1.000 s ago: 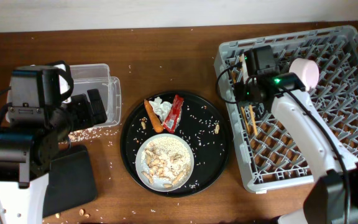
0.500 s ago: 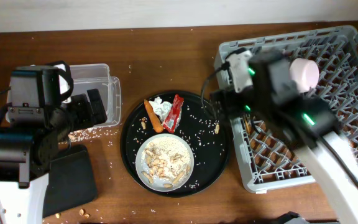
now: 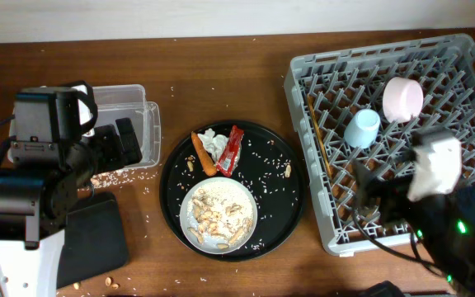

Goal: Sort waste into correct bins and load items into the dishwasher rack

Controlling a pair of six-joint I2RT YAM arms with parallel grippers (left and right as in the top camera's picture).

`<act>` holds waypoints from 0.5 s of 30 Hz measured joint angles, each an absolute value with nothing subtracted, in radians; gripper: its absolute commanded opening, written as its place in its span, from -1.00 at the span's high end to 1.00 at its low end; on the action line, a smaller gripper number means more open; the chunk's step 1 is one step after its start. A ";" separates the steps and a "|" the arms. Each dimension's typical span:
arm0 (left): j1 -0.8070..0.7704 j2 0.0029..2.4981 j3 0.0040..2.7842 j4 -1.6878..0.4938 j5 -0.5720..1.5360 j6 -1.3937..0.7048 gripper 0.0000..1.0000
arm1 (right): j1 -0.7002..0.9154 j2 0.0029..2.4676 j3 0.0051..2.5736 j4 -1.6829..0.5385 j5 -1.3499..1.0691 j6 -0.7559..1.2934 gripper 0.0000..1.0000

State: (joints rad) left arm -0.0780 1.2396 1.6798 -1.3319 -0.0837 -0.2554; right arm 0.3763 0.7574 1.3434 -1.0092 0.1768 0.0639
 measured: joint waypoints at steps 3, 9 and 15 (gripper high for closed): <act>-0.078 1.240 1.680 -1.331 -0.084 -0.255 -0.99 | 0.302 0.627 1.130 -0.807 0.186 0.064 -0.96; -0.078 1.240 1.680 -1.332 -0.084 -0.255 -0.99 | 0.150 0.379 0.572 -0.456 0.099 0.064 -0.97; -0.078 1.240 1.680 -1.332 -0.086 -0.255 -0.99 | 0.082 0.084 0.191 -0.228 0.003 0.064 -0.96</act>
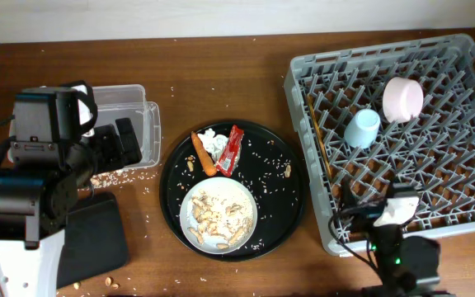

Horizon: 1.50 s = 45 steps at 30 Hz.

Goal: Sort waste into correct bins and load items into the dishwasher rack
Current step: 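Grasp the red wrapper with the left gripper and lift it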

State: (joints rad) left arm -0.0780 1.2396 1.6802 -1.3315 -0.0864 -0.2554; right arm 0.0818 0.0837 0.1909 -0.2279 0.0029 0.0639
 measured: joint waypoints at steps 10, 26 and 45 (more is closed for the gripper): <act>-0.078 1.240 1.680 -1.332 -0.086 -0.255 -0.99 | 0.073 0.024 0.010 -0.059 -0.040 0.064 -0.97; -0.078 1.240 1.680 -1.331 -0.083 -0.261 -0.99 | 0.073 0.024 0.010 -0.068 -0.044 0.064 -0.97; -0.358 1.880 1.681 -1.037 0.037 -0.264 -0.36 | 0.072 0.024 0.010 -0.068 -0.044 0.064 -0.97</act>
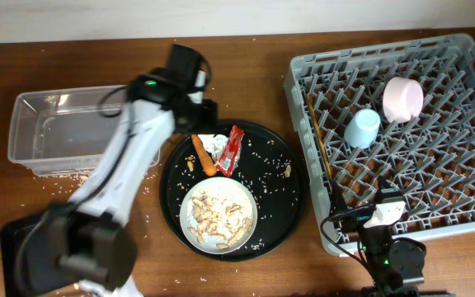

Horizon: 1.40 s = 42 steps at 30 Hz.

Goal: Sort waste into correct bins and load items into the dishwasher rack
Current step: 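Grasp the red wrapper with the left gripper and lift it, then drop the red wrapper into the clear plastic bin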

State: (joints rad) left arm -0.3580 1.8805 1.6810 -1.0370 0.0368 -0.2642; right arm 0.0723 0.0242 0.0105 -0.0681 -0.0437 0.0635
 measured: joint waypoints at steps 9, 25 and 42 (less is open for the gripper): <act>-0.487 2.118 1.681 -0.948 -0.014 -0.197 0.14 | 0.072 0.024 0.010 -0.068 -0.044 0.064 -0.96; -0.488 2.172 1.702 -1.088 0.015 -0.179 0.99 | 0.072 0.024 0.010 -0.068 -0.044 0.064 -0.97; -0.194 2.024 1.916 -1.299 -0.016 -0.217 0.99 | 0.072 0.024 0.010 -0.068 -0.044 0.064 -0.97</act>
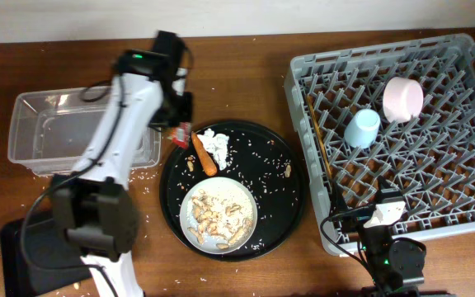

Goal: Sort waste into correct bins and load items into the dishwasher rack
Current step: 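Drop the red wrapper into the clear plastic bin, then grasp the white tissue with the left gripper and drop it in the bin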

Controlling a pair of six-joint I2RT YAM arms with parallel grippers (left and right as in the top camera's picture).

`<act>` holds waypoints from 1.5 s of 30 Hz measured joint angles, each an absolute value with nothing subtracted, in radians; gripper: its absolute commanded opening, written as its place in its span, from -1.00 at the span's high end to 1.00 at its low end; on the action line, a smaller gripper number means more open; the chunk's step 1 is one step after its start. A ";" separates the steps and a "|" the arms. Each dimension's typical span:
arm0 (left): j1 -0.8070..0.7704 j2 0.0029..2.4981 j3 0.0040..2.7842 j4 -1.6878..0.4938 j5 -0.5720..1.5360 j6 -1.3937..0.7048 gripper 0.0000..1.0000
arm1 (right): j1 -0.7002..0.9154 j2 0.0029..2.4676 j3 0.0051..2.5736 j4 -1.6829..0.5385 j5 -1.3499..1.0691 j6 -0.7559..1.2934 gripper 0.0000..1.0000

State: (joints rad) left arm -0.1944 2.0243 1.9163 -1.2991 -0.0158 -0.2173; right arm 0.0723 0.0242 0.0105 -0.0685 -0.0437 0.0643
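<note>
My left gripper (180, 130) hangs over the left rim of the black tray (287, 206), shut on a red wrapper (182, 137), between the tray and the clear bin (72, 132). On the tray lie a carrot piece (204, 156), a crumpled white tissue (218, 144) and a white plate of peanuts (218, 213). The grey dishwasher rack (460, 173) at the right holds a blue cup (361, 128), a pink cup (403, 97) and chopsticks (318, 140). My right arm (388, 247) is folded at the bottom edge; its fingers cannot be made out.
A black bin (23, 256) sits at the lower left, partly under my left arm. Rice grains and a few peanuts are scattered on the tray and on the wooden table around the clear bin.
The red wrapper has left its place beside the tissue on the tray and is now in my left gripper at the tray's left rim, nearer the clear bin. The right arm has not moved.
At first my left arm was folded over the clear bin and my right arm hung over the rack's front. The right arm then drew back to the bottom edge. Later the left arm reached the tray's far side by the wrapper, and now holds it at the left rim.
</note>
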 measured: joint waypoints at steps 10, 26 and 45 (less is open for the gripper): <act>0.043 2.003 1.909 -1.137 -0.090 -0.270 -0.04 | 0.072 0.024 0.010 -0.068 -0.044 0.064 -0.96; -0.471 2.001 1.592 -0.868 -0.079 -0.221 -0.29 | 0.072 0.024 0.010 -0.068 -0.044 0.064 -0.96; -0.485 2.001 1.331 -0.566 -0.117 -0.226 0.99 | 0.072 0.024 0.010 -0.069 -0.044 0.064 -0.96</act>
State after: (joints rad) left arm -0.4850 2.0010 1.3312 -0.5655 -0.1165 -0.2256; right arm 0.0723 0.0242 0.0105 -0.0689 -0.0437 0.0635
